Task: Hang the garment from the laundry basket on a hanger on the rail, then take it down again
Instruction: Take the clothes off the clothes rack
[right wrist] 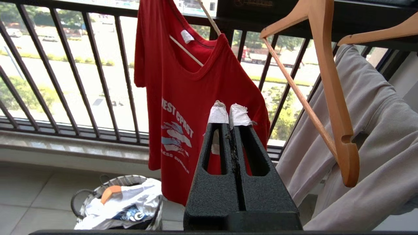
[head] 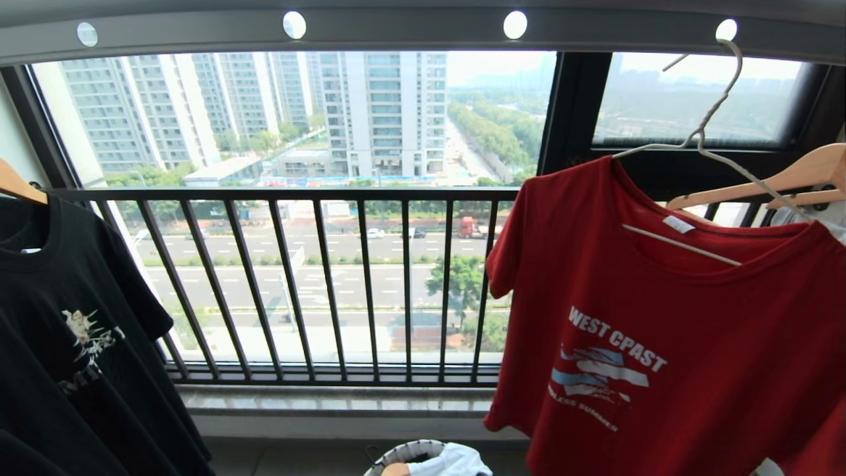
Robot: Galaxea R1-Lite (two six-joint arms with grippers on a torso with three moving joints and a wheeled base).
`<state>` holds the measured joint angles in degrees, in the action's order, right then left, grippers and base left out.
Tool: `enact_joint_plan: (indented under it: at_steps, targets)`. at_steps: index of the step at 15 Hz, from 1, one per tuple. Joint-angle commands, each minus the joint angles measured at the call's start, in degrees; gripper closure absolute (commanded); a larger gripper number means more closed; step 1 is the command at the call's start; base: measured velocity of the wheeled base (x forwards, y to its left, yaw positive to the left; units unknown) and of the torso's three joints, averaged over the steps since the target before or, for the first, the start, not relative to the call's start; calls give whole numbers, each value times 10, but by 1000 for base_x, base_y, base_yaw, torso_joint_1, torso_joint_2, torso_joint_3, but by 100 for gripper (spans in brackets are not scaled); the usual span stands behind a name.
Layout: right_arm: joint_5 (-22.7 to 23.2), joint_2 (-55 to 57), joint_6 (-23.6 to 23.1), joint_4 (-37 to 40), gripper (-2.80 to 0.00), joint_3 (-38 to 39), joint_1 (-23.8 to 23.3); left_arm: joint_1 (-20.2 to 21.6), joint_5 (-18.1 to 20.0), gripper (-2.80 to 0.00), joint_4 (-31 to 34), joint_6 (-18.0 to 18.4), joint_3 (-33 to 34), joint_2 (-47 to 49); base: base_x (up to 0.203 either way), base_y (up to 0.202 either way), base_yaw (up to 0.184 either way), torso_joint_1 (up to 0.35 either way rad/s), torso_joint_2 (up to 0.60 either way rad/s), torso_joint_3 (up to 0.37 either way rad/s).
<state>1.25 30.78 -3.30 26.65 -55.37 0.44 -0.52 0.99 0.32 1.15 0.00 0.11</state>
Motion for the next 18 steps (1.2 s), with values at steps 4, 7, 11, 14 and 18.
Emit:
enact_joint_plan:
  at_steps: [4, 7, 11, 14, 18]
  targets:
    - [30, 222, -4, 131, -280, -237, 5, 0, 0, 0, -1, 0, 1, 0, 0, 0, 0, 0, 0, 0]
    - [53, 299, -39, 211, -280, -332, 7, 0, 0, 0, 0, 0, 1, 0, 0, 0, 0, 0, 0, 0]
    - [60, 387, -80, 273, -280, -421, 7, 0, 0, 0, 0, 0, 1, 0, 0, 0, 0, 0, 0, 0]
    - [66, 434, -116, 269, -280, -429, 4, 0, 0, 0, 0, 0, 1, 0, 0, 0, 0, 0, 0, 0]
    - [103, 489, -118, 196, -280, -432, -11, 0, 0, 0, 0, 0, 1, 1, 0, 0, 0, 0, 0, 0]
